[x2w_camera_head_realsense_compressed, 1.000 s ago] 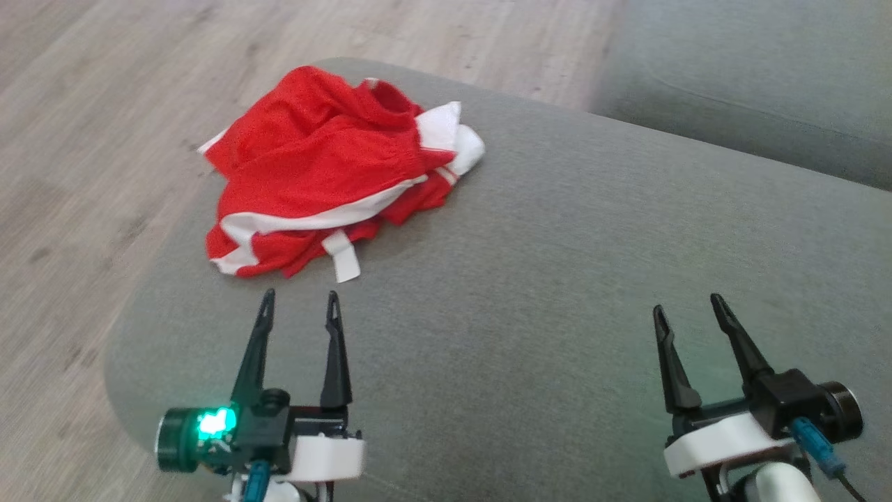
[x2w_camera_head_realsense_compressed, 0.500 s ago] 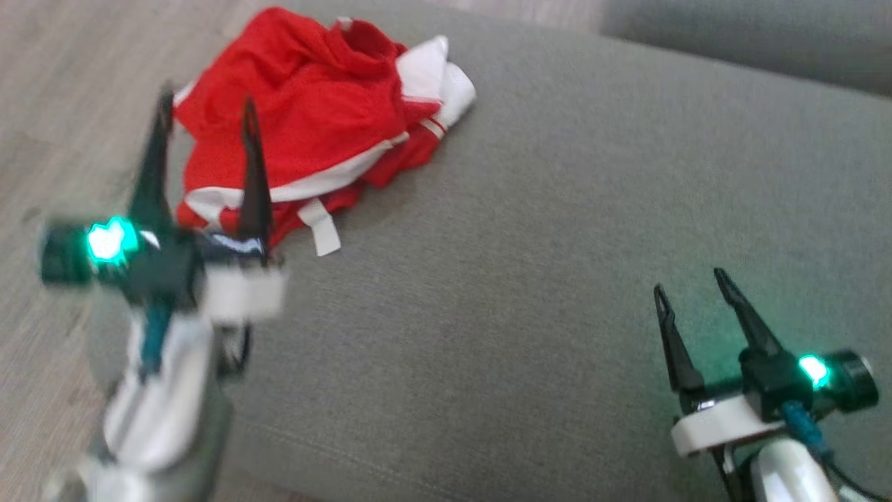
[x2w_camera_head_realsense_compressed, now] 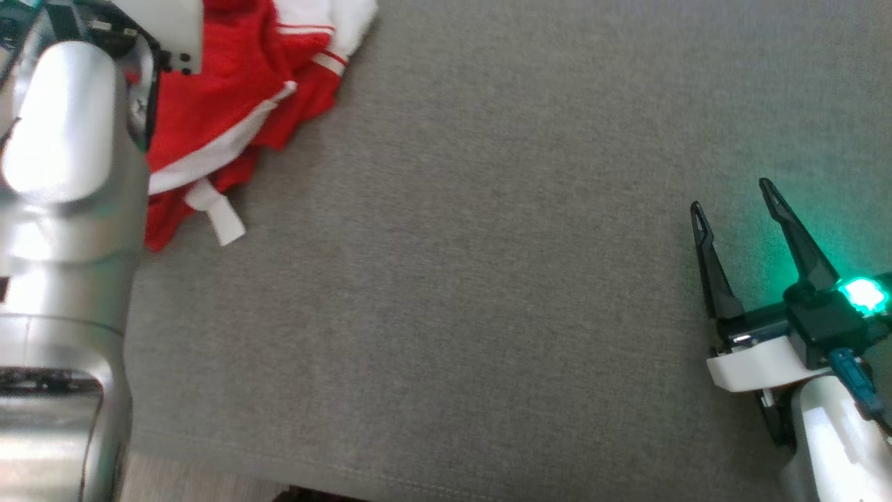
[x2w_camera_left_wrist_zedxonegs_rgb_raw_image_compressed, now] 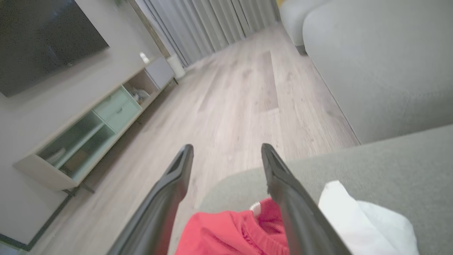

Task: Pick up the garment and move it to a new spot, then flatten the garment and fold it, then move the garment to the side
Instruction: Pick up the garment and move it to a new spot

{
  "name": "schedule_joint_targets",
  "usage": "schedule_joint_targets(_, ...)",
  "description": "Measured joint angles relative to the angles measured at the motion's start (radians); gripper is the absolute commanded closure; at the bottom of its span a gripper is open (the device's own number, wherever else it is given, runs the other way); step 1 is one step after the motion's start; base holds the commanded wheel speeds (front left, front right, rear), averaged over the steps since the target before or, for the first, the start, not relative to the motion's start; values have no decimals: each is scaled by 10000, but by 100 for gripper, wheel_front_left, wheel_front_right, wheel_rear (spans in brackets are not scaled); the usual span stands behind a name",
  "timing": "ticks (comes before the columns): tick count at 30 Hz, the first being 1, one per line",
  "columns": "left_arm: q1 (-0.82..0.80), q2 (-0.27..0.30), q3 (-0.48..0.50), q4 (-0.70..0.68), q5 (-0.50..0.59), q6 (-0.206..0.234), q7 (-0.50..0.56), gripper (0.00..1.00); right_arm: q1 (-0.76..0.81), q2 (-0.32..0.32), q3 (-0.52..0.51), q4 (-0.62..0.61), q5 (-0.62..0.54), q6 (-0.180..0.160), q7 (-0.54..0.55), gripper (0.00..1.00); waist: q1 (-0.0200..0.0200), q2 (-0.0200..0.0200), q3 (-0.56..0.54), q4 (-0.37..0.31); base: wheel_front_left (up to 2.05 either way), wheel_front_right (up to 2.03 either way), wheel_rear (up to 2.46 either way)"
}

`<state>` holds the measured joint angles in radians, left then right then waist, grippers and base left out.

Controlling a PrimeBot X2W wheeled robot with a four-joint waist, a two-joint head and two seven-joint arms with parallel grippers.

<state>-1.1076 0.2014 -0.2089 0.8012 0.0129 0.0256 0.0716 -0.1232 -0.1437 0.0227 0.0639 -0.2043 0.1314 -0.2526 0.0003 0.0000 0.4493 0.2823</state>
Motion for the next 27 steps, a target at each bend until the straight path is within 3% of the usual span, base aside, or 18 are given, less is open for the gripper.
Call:
schedule_joint_targets(5, -533, 123, 207, 1774, -309, -94, 326, 0, -86, -52, 12, -339, 21, 0, -42, 0, -2, 0, 708, -373, 0, 0, 0)
schedule_joint_targets(14, -895, 313, 253, 3482, -428, -174, -36, 0, -284, -52, 29, -759, 100, 0, -117, 0, -4, 0, 1380, -701, 0, 0, 0)
schedule_joint_targets(15, -947, 337, 199, 3655, -422, -178, -35, 7, -286, -52, 27, -800, 100, 0, -117, 0, -4, 0, 1420, -709, 0, 0, 0)
schedule_joint_targets(16, -999, 374, 130, 3783, -366, -180, -31, 84, -286, -52, 27, -823, 100, 0, -123, 0, -4, 0, 1449, -711, 0, 0, 0)
schedule_joint_targets(17, -1051, 416, 81, 3862, -297, -178, -77, 100, -287, -54, 25, -832, 100, 0, -130, 0, -4, 0, 1470, -706, 0, 0, 0)
schedule_joint_targets(27, -1873, 679, -430, 3818, 77, 144, -1624, 100, -476, 56, 84, -215, 198, 0, -119, 0, -3, 0, 929, -669, 0, 0, 0)
